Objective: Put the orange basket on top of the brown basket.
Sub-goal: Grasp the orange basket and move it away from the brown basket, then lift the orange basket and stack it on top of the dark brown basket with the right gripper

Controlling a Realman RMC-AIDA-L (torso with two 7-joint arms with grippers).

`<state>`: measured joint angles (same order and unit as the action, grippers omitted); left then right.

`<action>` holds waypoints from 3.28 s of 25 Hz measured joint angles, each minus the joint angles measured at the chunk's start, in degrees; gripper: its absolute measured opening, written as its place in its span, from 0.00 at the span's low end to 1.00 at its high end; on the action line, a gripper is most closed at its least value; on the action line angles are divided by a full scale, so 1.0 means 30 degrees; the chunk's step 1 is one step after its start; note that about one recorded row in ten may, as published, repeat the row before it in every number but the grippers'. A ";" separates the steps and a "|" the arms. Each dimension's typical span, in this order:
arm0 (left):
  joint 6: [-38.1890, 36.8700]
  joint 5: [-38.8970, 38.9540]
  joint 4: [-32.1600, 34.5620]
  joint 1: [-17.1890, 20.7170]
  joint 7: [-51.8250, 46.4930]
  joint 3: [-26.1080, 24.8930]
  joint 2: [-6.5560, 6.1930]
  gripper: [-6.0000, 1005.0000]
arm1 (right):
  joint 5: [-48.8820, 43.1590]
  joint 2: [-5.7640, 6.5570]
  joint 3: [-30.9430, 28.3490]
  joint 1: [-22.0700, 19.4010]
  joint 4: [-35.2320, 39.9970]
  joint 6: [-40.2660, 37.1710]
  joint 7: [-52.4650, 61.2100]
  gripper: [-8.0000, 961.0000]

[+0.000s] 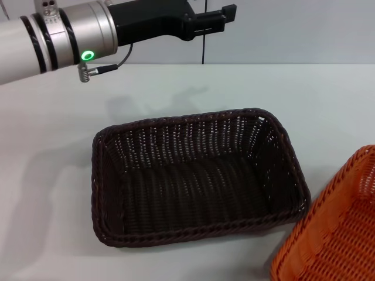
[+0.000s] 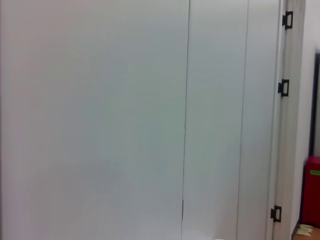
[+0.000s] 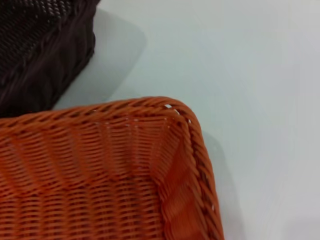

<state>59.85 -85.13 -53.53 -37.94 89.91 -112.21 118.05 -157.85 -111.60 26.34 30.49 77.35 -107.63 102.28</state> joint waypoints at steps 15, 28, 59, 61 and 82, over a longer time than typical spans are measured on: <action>0.0097 0.0113 0.0239 0.0099 0.0000 0.0020 0.0083 0.80 | 0.1072 -0.1124 0.1216 0.0410 -0.3692 0.2642 -0.1269 0.53; 0.0142 0.0127 0.0391 0.0223 0.0000 -0.0135 0.0052 0.80 | 0.6591 -0.0205 0.0876 -0.1450 -0.3649 -0.0686 -0.2461 0.16; -0.0030 0.0062 0.0934 0.0147 0.0768 -0.0944 -0.0038 0.80 | 2.0233 -0.2295 -0.0826 -0.2081 -1.3579 -0.1601 -0.7692 0.16; -0.0029 0.0009 0.0941 0.0138 0.0781 -0.0945 -0.0036 0.80 | 2.1024 -0.2352 -0.0833 -0.2108 -1.5078 -0.1199 -0.8799 0.16; -0.0909 -0.0321 0.0877 0.0020 0.1007 -0.0966 -0.0104 0.80 | 2.2715 -0.2553 -0.1076 -0.2294 -2.7790 0.1190 -1.8553 0.19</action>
<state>57.12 -86.09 -50.90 -37.88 92.93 -115.11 117.74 -89.70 -119.26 23.11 23.61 -6.02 -104.06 46.62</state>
